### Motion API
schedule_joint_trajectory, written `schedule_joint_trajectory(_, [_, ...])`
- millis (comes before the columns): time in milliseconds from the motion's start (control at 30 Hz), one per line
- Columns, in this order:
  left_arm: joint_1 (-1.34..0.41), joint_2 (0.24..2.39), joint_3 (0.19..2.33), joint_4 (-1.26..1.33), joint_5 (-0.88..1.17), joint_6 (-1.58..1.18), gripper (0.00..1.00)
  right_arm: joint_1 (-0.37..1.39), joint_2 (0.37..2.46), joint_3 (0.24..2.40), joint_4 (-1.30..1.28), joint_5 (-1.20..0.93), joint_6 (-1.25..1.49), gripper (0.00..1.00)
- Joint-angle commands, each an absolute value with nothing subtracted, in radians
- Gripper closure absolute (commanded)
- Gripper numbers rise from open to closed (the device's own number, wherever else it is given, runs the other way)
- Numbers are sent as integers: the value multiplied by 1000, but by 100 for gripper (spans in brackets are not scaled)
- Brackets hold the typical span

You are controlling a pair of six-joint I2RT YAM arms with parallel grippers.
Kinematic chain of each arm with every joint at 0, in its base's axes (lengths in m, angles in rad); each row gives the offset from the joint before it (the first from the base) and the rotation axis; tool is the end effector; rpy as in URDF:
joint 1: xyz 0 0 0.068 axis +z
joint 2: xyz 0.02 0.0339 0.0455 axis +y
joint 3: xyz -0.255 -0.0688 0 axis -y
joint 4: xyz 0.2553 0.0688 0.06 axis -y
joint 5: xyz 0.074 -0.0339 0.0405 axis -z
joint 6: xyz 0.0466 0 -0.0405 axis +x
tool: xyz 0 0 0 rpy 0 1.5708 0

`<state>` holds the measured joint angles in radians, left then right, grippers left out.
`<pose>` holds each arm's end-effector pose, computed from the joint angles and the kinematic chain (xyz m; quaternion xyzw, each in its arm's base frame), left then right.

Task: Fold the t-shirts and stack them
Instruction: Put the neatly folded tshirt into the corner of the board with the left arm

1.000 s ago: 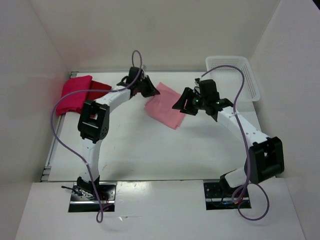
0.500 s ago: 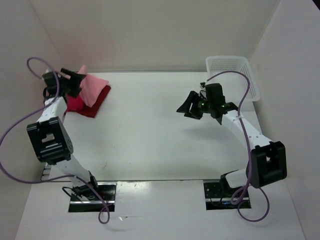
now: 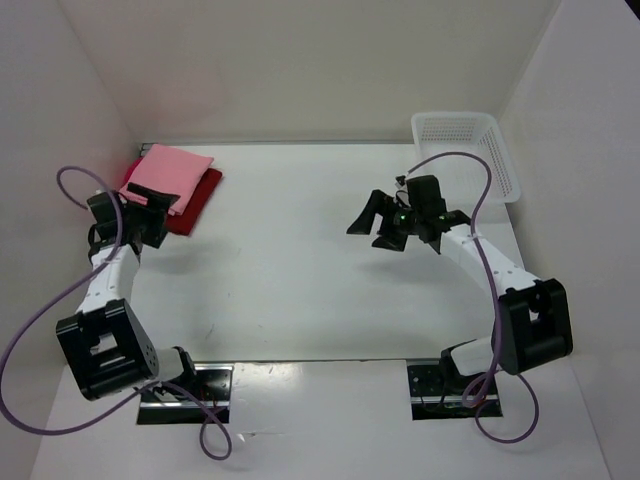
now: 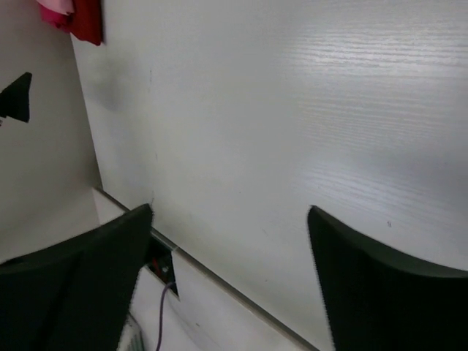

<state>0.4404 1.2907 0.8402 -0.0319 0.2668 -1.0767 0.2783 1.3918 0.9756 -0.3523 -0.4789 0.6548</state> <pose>0.2864 0.1214 0.2462 -0.5333 0.6628 -0.2686 0.4518 0.2973 0.1073 0.2359 0.0764 0.8959 0.3656 0.2406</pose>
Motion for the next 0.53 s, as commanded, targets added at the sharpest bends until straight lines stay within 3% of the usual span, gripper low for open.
schedule_joint_trajectory(0, [378,1324,870,-84,461,-853,0,314,1385,971,-339,-428,634,0])
schedule_joint_trajectory(167, [253,1324,887,-250,518,-683,0,353,1422,994,-368,-416,634,0])
schedule_joint_trajectory(500, [230,1285,833,-308,555,-624,0,383,1382,974,-348,-434,657,0])
